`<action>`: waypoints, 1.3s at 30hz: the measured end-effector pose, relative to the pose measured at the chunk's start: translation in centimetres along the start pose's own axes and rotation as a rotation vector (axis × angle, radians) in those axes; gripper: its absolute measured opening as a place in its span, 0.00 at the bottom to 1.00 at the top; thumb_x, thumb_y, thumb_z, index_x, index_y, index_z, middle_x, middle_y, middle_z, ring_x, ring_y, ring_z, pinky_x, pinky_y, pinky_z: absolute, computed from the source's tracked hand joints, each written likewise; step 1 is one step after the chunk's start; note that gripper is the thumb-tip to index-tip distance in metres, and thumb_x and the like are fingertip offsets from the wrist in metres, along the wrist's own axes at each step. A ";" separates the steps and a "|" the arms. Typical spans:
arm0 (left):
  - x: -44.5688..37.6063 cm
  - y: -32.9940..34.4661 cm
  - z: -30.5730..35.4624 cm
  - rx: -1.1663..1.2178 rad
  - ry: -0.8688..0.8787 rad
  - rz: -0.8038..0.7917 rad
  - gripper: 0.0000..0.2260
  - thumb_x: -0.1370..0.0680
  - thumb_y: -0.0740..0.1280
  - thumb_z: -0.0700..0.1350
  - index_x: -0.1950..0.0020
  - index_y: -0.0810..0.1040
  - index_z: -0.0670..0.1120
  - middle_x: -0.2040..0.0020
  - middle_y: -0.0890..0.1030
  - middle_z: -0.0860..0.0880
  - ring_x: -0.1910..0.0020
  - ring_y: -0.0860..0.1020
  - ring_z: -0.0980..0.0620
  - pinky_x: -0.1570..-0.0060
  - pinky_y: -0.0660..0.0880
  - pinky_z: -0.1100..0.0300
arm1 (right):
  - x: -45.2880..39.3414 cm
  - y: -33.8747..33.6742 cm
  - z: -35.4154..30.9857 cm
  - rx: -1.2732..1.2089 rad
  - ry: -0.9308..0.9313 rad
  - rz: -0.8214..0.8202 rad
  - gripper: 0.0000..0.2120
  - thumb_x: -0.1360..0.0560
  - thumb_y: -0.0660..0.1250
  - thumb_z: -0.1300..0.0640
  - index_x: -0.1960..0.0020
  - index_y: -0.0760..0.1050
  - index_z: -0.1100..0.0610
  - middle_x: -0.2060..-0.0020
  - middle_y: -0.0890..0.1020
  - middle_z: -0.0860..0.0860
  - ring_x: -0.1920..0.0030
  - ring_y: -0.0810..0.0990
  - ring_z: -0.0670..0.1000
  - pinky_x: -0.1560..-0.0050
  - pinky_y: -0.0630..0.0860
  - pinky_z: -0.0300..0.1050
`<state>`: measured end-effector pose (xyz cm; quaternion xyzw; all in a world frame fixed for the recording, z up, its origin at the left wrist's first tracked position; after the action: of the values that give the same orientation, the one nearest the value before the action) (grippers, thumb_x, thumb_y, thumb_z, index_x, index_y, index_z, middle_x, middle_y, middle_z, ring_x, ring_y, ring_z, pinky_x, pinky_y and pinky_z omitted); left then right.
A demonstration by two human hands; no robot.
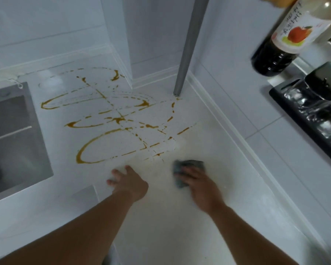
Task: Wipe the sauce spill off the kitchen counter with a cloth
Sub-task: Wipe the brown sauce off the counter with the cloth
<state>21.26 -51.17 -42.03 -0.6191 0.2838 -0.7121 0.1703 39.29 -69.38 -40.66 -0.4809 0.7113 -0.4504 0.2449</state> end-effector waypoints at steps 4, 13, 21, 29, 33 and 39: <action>-0.3 -1.3 -2.4 0.065 0.135 0.000 0.35 0.22 0.66 0.54 0.17 0.56 0.53 0.17 0.43 0.46 0.22 0.59 0.36 0.39 0.75 0.46 | -4.5 -4.2 6.6 0.035 0.666 0.182 0.35 0.20 0.62 0.66 0.18 0.62 0.44 0.16 0.56 0.47 0.18 0.57 0.59 0.22 0.64 0.57; 0.0 -6.3 -5.3 0.291 0.207 0.058 0.14 0.19 0.65 0.48 0.40 0.83 0.42 0.41 0.83 0.43 0.42 0.81 0.41 0.42 0.78 0.50 | 0.9 6.3 -10.3 -0.007 -0.172 -0.211 0.27 0.22 0.59 0.57 0.27 0.76 0.39 0.25 0.73 0.38 0.23 0.66 0.48 0.23 0.67 0.47; -2.7 -13.0 -14.8 0.190 0.060 0.264 0.19 0.19 0.66 0.52 0.30 0.75 0.47 0.33 0.75 0.43 0.35 0.76 0.42 0.36 0.75 0.47 | -9.5 3.4 -8.8 -0.009 0.508 0.045 0.33 0.20 0.62 0.63 0.18 0.63 0.44 0.15 0.55 0.48 0.18 0.53 0.60 0.20 0.57 0.53; -6.5 -13.8 -19.7 -0.103 0.013 0.124 0.54 0.28 0.72 0.67 0.17 0.36 0.58 0.17 0.37 0.49 0.21 0.54 0.31 0.29 0.65 0.31 | -3.7 5.8 -12.5 0.140 0.109 0.022 0.25 0.23 0.65 0.60 0.28 0.78 0.47 0.25 0.75 0.47 0.26 0.69 0.58 0.28 0.72 0.52; -7.8 -13.4 -21.2 -0.215 0.057 0.129 0.56 0.29 0.72 0.69 0.19 0.32 0.62 0.18 0.32 0.51 0.21 0.60 0.36 0.31 0.65 0.29 | -6.5 4.9 -11.3 0.133 0.658 0.153 0.28 0.21 0.64 0.64 0.22 0.71 0.52 0.19 0.66 0.55 0.21 0.59 0.65 0.23 0.64 0.58; -8.4 -13.5 -21.4 -0.303 0.105 0.114 0.58 0.30 0.72 0.69 0.20 0.29 0.61 0.19 0.29 0.46 0.25 0.66 0.35 0.32 0.67 0.32 | -8.3 15.9 -29.0 0.000 0.102 0.023 0.36 0.27 0.70 0.65 0.22 0.71 0.45 0.19 0.65 0.44 0.17 0.56 0.55 0.23 0.66 0.50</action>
<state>3.27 -31.52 -41.89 -0.5826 0.4309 -0.6817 0.1003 12.72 -48.07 -41.51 -0.4490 0.7282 -0.4717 0.2135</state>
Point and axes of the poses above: each hand's wrist, its own x-axis away from the middle knuckle, its own y-axis out of the palm, z = x × y, the point moved 7 cm from there along -x, towards the middle knuckle
